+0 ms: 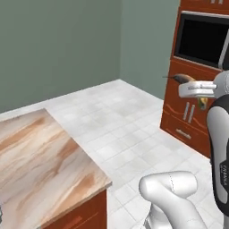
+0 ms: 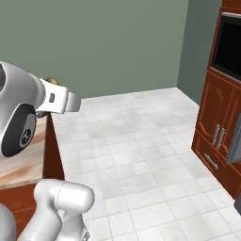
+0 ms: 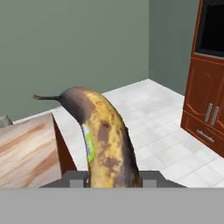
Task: Pick the banana and peach from the fridge and place them inside the tupperware on the counter.
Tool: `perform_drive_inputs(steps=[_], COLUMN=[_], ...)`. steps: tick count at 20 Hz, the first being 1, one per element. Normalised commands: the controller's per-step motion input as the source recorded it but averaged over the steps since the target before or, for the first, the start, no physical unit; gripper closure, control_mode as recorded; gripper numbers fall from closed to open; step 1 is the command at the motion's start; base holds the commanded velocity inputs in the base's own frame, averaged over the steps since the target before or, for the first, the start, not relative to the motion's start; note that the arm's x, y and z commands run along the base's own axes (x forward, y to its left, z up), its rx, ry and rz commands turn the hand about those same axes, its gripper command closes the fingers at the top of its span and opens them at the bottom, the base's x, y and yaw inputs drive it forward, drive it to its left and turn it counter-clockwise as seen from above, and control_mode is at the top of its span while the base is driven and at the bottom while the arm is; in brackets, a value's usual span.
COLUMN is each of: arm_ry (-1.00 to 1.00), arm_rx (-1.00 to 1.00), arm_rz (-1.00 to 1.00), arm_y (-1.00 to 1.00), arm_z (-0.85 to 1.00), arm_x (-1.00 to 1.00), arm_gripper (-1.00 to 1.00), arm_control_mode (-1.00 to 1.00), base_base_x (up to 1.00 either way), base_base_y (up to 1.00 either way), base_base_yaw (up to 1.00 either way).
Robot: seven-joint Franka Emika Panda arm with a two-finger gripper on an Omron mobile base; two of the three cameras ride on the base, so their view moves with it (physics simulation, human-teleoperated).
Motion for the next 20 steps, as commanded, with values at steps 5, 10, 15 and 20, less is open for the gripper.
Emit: perform_drive_inputs(steps=[5,10,15,20], arm_ry=[0.00,0.00,0.00,0.00], arm_rx=[0.00,0.00,0.00,0.00], arm_rz=[0.00,0.00,0.00,0.00], arm_y=[0.00,0.00,0.00,0.00], arm_z=[0.00,0.00,0.00,0.00], arm_x=[0.00,0.00,0.00,0.00], arm_gripper=[1.00,1.00,1.00,1.00], arm_control_mode=[1.00,1.00,1.00,1.00], base_base_x=[-1.00,-0.76,-0.15,0.06], base_base_y=[0.00,0.35,0.64,0.29], base_base_yaw=[0.37,0.66,0.87,0.62])
